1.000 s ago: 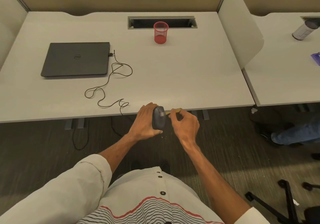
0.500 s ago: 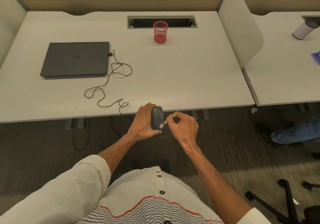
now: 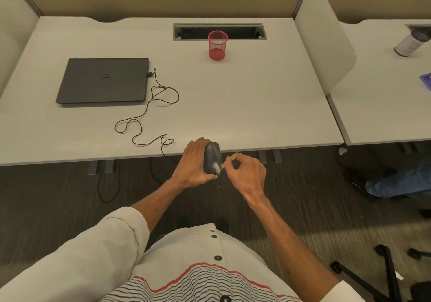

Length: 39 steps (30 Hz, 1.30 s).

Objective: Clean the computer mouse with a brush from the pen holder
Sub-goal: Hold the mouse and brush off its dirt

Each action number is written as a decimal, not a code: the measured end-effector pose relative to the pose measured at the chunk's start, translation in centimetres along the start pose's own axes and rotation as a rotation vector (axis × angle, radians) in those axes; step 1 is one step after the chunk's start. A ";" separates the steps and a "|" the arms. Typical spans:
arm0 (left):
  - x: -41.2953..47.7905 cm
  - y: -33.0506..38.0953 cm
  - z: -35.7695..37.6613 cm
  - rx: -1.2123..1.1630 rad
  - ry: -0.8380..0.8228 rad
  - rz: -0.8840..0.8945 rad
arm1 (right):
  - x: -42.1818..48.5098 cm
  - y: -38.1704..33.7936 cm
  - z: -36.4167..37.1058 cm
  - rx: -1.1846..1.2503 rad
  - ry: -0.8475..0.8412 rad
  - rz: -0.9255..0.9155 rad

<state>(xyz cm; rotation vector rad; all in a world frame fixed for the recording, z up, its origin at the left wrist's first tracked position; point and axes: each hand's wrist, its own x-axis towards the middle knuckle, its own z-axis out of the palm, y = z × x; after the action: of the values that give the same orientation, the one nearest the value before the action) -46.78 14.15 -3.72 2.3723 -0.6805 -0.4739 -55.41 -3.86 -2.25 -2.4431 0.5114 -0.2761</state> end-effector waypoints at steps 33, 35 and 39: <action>0.6 -0.8 -0.4 0.060 0.018 -0.011 | 3.2 -1.8 -0.9 -0.288 -0.133 -0.676; 0.9 -0.7 -0.7 0.065 0.038 -0.008 | 3.3 -2.0 -1.0 -0.289 -0.178 -0.662; 1.4 -0.8 -1.2 0.073 0.063 0.010 | 3.5 -2.1 -1.6 -0.219 -0.246 -0.623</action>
<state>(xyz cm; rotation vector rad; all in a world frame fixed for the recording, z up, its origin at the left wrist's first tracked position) -44.85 14.41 -3.56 2.4395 -0.6913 -0.3739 -52.19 -4.66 0.54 -2.7451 -0.3564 -0.1706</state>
